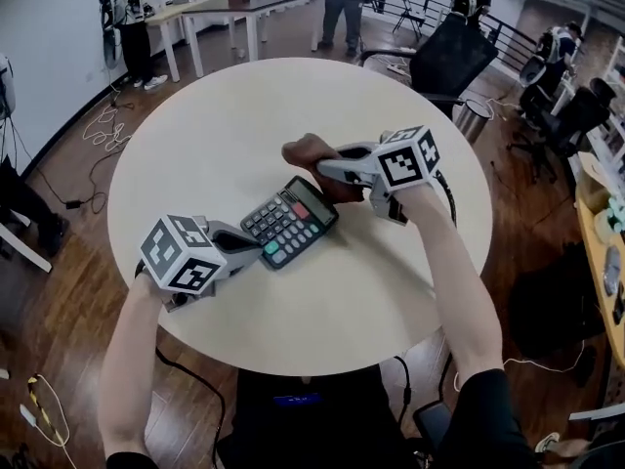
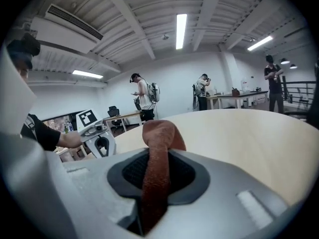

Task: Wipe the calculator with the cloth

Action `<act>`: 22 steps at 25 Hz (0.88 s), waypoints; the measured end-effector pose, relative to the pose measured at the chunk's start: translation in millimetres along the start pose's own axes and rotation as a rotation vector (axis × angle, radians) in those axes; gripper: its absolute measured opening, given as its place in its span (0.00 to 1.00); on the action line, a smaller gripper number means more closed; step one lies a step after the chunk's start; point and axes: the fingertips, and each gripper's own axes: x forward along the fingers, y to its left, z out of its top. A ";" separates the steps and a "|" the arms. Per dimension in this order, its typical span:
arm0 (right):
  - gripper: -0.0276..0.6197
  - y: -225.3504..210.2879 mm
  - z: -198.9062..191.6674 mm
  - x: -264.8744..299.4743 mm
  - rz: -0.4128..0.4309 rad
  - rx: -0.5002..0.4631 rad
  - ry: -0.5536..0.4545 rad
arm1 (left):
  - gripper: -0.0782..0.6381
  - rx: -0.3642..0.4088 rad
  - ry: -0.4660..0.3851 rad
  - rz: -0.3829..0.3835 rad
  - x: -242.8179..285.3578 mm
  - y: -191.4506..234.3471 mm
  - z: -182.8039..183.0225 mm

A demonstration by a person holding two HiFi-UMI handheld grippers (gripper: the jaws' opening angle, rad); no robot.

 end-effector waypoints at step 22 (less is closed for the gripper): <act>0.16 102.8 -62.4 -64.5 0.160 0.089 -0.045 | 0.12 -0.119 -0.098 0.143 -10.5 24.3 5.0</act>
